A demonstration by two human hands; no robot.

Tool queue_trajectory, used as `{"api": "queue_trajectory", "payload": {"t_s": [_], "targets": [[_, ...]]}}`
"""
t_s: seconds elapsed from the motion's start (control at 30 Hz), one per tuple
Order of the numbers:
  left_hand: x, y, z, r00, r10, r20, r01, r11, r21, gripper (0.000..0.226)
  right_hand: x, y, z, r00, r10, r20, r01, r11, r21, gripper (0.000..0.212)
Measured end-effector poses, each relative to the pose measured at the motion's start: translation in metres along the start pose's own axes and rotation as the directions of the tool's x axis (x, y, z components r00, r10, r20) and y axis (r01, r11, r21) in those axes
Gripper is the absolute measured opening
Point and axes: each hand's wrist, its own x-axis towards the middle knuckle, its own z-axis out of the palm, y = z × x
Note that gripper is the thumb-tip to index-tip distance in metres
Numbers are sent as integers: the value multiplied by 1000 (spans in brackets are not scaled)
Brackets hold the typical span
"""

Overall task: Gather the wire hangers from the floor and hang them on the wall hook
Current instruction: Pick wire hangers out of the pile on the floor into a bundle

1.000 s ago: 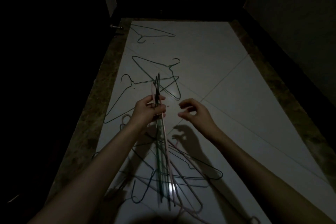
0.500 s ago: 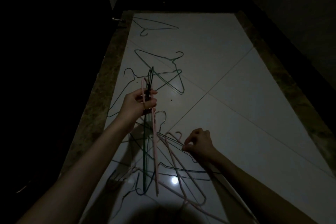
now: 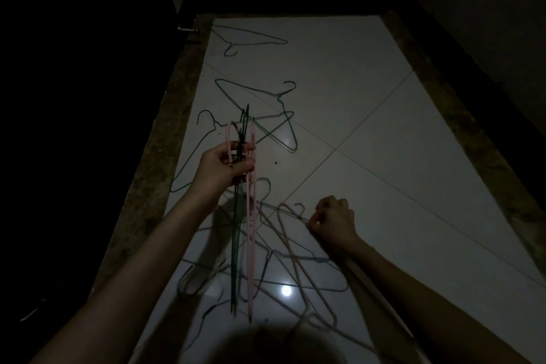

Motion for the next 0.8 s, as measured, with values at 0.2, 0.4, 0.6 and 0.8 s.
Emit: {"api": "queue_trajectory", "payload": {"t_s": [0.2, 0.4, 0.6, 0.8], "targets": [[11, 6, 3, 1000, 2, -25, -3, 999, -41, 24, 38, 37, -43, 968, 209, -141, -205, 978, 43, 19], [11, 4, 12, 999, 3, -40, -6, 996, -85, 22, 38, 55, -47, 968, 214, -128, -191, 967, 169, 41], [7, -4, 15, 999, -29, -45, 26, 996, -82, 19, 11, 29, -28, 994, 3, -108, 18, 980, 197, 32], [1, -3, 10, 998, -44, -37, 39, 991, -124, 18, 13, 16, -16, 1000, 15, 4, -16, 965, 263, 25]]}}
